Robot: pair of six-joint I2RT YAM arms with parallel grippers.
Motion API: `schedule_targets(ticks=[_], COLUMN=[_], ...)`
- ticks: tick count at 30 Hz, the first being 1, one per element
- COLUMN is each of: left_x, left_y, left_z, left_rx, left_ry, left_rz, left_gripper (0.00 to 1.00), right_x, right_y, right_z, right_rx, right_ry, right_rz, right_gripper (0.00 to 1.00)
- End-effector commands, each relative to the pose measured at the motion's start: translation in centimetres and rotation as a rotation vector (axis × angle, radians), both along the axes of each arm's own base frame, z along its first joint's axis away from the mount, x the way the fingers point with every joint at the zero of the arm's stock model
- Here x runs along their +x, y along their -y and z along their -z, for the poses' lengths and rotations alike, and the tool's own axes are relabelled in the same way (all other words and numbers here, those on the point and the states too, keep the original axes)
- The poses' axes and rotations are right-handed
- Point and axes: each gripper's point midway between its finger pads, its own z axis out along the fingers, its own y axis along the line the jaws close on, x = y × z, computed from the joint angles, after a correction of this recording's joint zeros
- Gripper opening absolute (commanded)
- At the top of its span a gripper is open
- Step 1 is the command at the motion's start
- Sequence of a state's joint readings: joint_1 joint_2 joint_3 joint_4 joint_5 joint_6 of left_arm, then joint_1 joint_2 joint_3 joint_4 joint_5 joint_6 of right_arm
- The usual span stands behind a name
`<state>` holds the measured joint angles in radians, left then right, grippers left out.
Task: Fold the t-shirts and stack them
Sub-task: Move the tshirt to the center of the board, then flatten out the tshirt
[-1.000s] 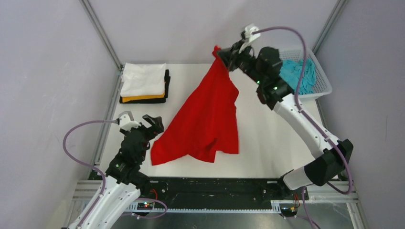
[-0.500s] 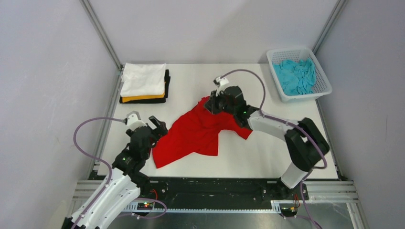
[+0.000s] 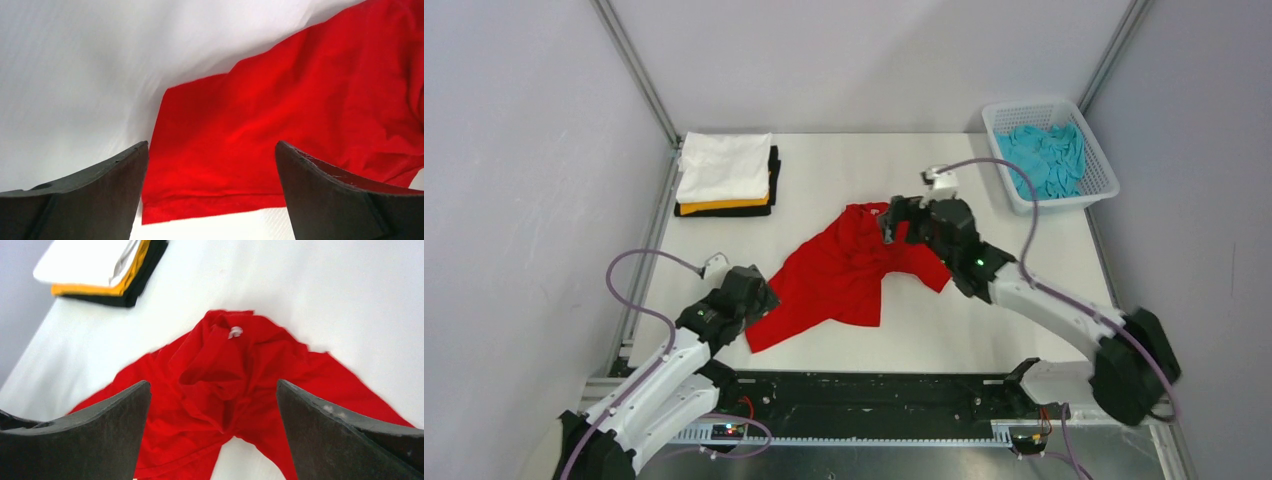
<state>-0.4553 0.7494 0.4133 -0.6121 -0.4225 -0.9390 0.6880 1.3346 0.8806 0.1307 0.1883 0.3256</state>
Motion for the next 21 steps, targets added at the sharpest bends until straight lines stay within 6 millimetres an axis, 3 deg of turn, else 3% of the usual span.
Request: schedule_targets(ticks=[1, 5, 11, 21], left_x=[-2.9, -4.6, -5.3, -7.3], left_y=[-0.1, 0.4, 1.3, 3.6], left_z=[2.0, 3.6, 4.2, 4.9], left_rx=[-0.065, -0.114, -0.144, -0.104], left_ry=[-0.115, -0.178, -0.22, -0.404], left_rz=[-0.077, -0.075, -0.039, 0.161], left_gripper=[1.0, 1.0, 0.94, 0.68], right_x=[-0.9, -2.5, -2.9, -2.6], right_y=[6.1, 9.2, 10.7, 12.3], right_z=[-1.3, 0.6, 1.4, 2.7], right_rx=[0.019, 0.052, 0.091, 0.074], right_ry=[0.062, 0.004, -0.029, -0.064], right_rz=[0.231, 0.278, 0.307, 0.366], right_gripper=[0.99, 0.99, 1.0, 1.0])
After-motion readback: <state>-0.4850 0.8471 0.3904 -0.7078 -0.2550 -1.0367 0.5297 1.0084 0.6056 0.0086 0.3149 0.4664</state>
